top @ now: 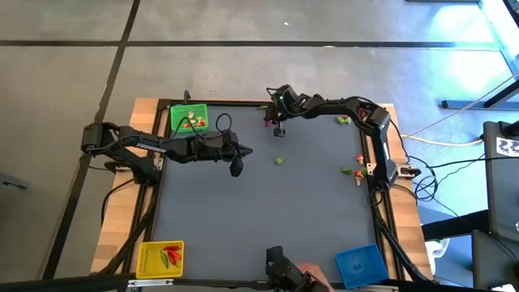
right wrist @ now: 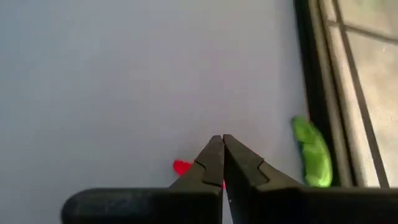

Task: Sort produce into baskets
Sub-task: Put the red chili pepper into the yellow bin

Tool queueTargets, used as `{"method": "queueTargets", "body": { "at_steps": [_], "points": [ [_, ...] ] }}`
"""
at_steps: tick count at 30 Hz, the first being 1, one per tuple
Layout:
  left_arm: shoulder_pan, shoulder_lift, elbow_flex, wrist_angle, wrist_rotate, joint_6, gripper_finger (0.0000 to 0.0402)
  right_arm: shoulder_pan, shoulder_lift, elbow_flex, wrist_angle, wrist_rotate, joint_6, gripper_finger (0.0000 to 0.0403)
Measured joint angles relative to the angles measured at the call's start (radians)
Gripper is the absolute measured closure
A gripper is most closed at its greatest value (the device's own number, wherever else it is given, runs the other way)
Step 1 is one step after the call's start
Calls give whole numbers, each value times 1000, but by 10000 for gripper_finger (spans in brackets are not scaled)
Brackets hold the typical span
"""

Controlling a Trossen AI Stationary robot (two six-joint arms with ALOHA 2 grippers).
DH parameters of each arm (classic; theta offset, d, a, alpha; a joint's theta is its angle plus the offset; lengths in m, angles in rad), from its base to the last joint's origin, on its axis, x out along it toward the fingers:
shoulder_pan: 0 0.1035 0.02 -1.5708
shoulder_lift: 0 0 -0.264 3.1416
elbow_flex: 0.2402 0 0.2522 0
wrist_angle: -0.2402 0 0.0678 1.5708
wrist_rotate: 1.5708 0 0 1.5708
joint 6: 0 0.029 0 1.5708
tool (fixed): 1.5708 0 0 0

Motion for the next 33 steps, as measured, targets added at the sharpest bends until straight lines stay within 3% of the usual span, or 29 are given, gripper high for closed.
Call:
{"method": "queueTargets", "body": {
  "at_steps": [7,11,15,26,33],
  "points": [
    [4,0,0,0,-8,-3,396,-8,60,130,-210,38,54,396],
    [4,0,0,0,-8,-3,396,-6,70,167,-304,174,57,396],
    [4,0,0,0,-8,-3,396,-5,63,165,-384,236,110,396],
    [4,0,0,0,-8,-3,396,21,-33,155,-704,231,214,399],
    [3,0,0,0,-8,-7,396,-16,-169,109,-741,221,356,398]
  ]
}}
